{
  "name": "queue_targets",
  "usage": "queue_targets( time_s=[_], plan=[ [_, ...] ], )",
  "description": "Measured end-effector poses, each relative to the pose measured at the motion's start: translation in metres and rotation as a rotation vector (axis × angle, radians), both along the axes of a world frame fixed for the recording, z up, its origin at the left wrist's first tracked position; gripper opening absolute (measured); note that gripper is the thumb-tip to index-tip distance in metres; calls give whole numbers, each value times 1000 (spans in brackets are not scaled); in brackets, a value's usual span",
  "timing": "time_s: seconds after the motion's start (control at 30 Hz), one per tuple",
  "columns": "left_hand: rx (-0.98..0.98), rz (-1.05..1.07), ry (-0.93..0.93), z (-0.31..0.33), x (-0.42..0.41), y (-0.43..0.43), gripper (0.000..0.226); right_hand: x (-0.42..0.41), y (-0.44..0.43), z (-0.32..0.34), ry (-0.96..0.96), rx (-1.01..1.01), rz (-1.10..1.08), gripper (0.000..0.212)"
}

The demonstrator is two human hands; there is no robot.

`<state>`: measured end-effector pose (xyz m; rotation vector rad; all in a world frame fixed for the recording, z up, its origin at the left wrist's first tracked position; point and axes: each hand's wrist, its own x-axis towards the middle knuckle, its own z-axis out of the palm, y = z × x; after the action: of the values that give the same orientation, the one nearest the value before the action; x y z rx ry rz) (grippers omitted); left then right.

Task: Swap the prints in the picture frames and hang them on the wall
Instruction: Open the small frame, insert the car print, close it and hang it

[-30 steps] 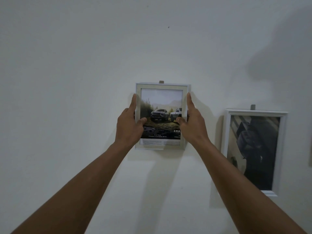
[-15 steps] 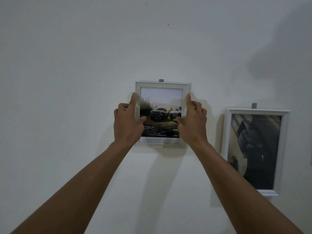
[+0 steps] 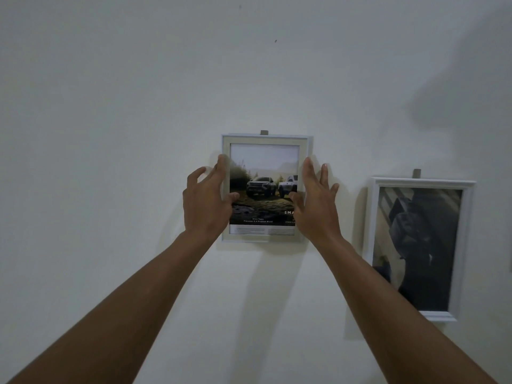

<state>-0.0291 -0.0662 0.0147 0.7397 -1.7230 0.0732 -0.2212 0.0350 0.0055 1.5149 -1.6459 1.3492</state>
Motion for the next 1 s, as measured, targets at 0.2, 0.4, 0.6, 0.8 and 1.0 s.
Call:
queue_targets(
  time_s=[0.2,0.4,0.6,0.8,1.0],
  plan=[
    [-5,9,31,-2,-1,-2,83,-2,-2,0,-6,-11,19,75],
    [-13,15,10,-2,0,-4,83,-1,-2,1,5,-5,16,72],
    [-37,12,-53,-1,3,-2,83,-1,0,1,30,24,20,71],
    [-57,-12,-59,-1,6,-1,88,1,1,1,4,18,14,73],
    [-65,-41,-62,-2,9,-2,89,1,2,2,9,26,0,73]
  ],
)
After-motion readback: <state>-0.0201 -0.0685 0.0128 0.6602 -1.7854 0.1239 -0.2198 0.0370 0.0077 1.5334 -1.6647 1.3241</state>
